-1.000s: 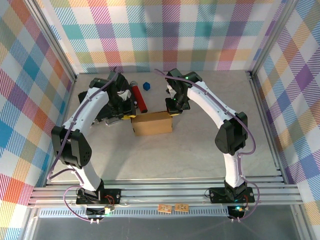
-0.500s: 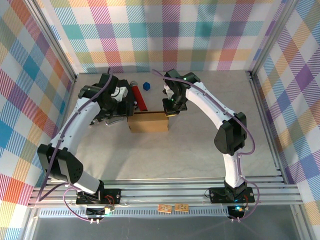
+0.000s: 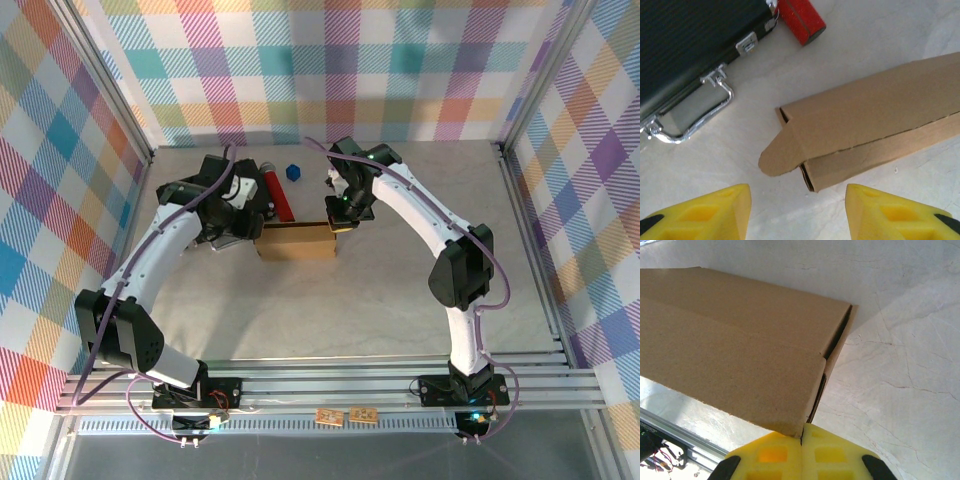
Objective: Fold the paper box
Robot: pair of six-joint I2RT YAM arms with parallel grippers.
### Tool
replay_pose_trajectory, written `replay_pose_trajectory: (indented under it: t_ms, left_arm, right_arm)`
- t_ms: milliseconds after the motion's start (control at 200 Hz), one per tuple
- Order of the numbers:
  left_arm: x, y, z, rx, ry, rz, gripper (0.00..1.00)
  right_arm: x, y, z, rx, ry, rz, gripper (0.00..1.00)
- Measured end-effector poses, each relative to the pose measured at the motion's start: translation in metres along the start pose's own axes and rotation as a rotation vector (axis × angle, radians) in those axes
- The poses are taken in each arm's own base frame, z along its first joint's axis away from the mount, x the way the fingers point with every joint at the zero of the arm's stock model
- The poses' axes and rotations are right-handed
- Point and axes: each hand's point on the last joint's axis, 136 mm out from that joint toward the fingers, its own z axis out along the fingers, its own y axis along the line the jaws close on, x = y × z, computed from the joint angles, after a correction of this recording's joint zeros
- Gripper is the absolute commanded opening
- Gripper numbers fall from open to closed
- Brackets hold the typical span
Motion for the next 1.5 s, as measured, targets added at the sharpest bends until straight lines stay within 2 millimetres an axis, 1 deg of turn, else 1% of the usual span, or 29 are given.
replay_pose_trajectory:
  t_ms: [105, 250, 330, 450, 540, 595, 835, 1135, 1235, 1330, 1500]
  left_arm:
    - [-0.005, -0.003, 0.005, 0.025, -0.009, 0.013, 0.47]
    - [-0.004, -0.003, 0.02, 0.034, 0.022, 0.019, 0.46]
    - [-0.004, -0.002, 0.024, 0.031, 0.028, 0.02, 0.46]
    - [-0.005, 0.0, 0.025, 0.025, 0.025, 0.027, 0.42]
    - [-0.005, 0.0, 0.025, 0.024, 0.024, 0.035, 0.32]
    - [-0.005, 0.0, 0.026, 0.026, 0.027, 0.04, 0.29]
    - [-0.004, 0.001, 0.03, 0.024, 0.04, 0.032, 0.27]
    - [-0.002, 0.001, 0.027, 0.019, 0.056, -0.008, 0.14]
    - [-0.004, 0.0, 0.024, 0.024, 0.058, -0.025, 0.14]
    - [-0.004, -0.001, 0.023, 0.025, 0.069, -0.042, 0.19]
    - [-0.002, 0.0, 0.02, 0.023, 0.086, -0.06, 0.21]
  right_arm:
    - [0.0, 0.0, 0.0, 0.0, 0.0, 0.0, 0.0]
    - [0.0, 0.0, 0.0, -0.001, -0.001, 0.0, 0.0]
    - [0.0, 0.0, 0.0, -0.001, -0.001, 0.0, 0.0]
    - [0.0, 0.0, 0.0, -0.002, 0.0, 0.0, 0.0]
    - [0.0, 0.0, 0.0, -0.003, 0.0, 0.0, 0.0]
    - [0.0, 0.0, 0.0, -0.003, 0.0, 0.0, 0.0]
    - [-0.001, -0.001, 0.0, -0.002, -0.001, 0.003, 0.0]
    - [-0.001, -0.002, 0.0, -0.002, 0.0, 0.006, 0.0]
    - [-0.001, -0.002, 0.0, -0.002, 0.0, 0.006, 0.0]
    - [-0.001, -0.002, 0.0, -0.002, 0.001, 0.006, 0.0]
    - [-0.001, -0.002, 0.001, -0.002, 0.001, 0.006, 0.0]
